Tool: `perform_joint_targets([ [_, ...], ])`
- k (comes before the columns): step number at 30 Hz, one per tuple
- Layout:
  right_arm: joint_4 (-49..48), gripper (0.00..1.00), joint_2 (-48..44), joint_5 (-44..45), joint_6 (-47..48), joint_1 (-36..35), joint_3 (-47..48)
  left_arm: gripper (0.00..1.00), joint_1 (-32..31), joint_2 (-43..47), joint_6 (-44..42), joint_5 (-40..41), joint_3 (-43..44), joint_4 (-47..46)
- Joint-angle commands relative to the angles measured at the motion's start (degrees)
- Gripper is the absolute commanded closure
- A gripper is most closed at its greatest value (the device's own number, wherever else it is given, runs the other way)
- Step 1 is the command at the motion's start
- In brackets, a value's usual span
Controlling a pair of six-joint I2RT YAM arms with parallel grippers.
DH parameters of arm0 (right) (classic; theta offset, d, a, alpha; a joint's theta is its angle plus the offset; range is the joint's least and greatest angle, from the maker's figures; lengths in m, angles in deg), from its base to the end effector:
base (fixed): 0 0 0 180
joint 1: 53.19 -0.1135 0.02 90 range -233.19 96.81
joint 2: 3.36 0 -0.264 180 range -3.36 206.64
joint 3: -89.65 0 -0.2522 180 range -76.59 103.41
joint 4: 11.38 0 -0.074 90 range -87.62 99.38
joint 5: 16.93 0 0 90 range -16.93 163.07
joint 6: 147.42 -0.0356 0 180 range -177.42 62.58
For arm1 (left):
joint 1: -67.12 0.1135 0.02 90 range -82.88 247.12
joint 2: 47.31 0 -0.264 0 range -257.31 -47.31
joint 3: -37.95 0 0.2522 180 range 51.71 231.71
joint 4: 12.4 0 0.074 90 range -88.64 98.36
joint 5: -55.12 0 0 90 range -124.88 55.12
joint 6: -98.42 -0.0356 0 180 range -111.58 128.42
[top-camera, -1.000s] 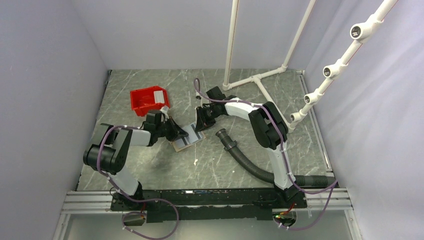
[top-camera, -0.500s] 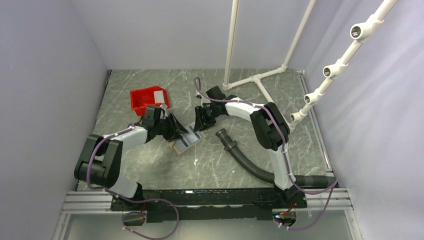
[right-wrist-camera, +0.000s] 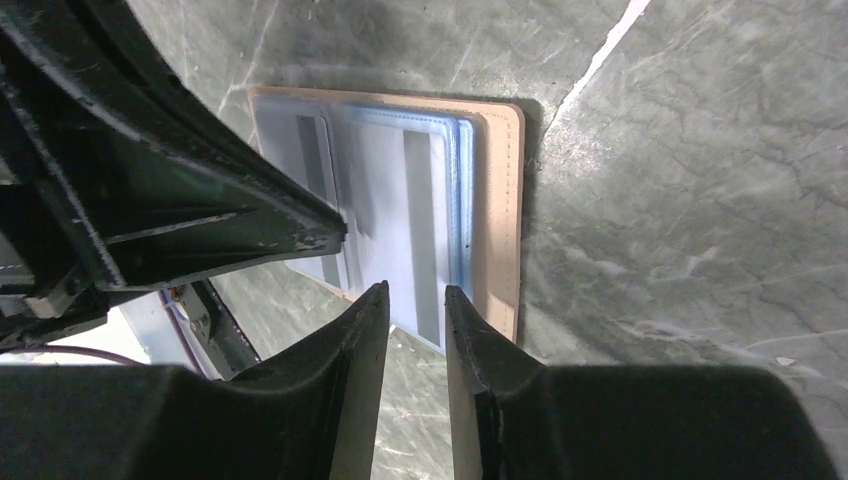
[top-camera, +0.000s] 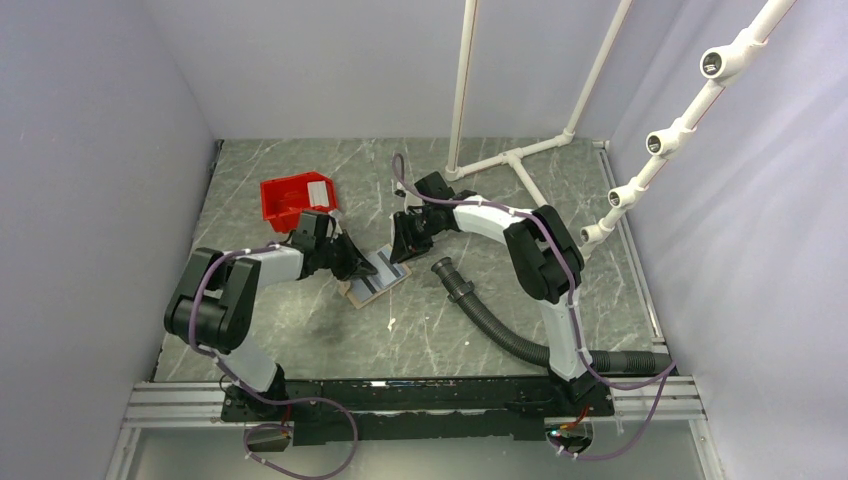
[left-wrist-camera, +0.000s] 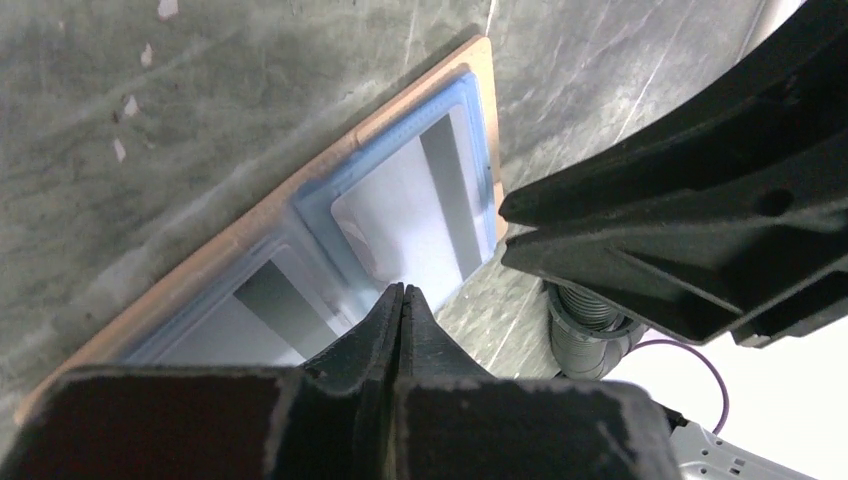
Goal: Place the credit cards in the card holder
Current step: Insert the credit card into the card holder.
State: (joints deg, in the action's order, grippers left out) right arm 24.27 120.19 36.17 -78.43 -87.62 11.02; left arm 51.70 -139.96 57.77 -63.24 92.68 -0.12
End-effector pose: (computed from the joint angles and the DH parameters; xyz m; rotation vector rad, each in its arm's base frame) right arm 0.3624 0.2743 0.1516 -0.5752 2.6592 1.1631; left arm 0.2833 -0.0957 0.1413 -0.5335 2.5674 -1.0635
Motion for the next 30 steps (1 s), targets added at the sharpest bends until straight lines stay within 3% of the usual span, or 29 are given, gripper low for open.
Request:
perform_joint_targets([
  [1, -2.5, 0.70, -2.4, -2.2, -0.8, 0.1, -0.8, 0.97, -0.4, -2.6, 0.1, -1.5, -0.2, -7.1],
  [15, -1.1, 0.63, -1.5, 0.1, 0.7, 0.1, -1.0, 1.00, -0.2, -5.1, 1.2, 3.4, -5.7, -6.0],
  [30, -1.9, 0.64, -0.2, -1.5, 0.3, -1.2, -0.9, 1.00, -0.2, -4.0, 1.5, 3.7, -7.7, -6.7],
])
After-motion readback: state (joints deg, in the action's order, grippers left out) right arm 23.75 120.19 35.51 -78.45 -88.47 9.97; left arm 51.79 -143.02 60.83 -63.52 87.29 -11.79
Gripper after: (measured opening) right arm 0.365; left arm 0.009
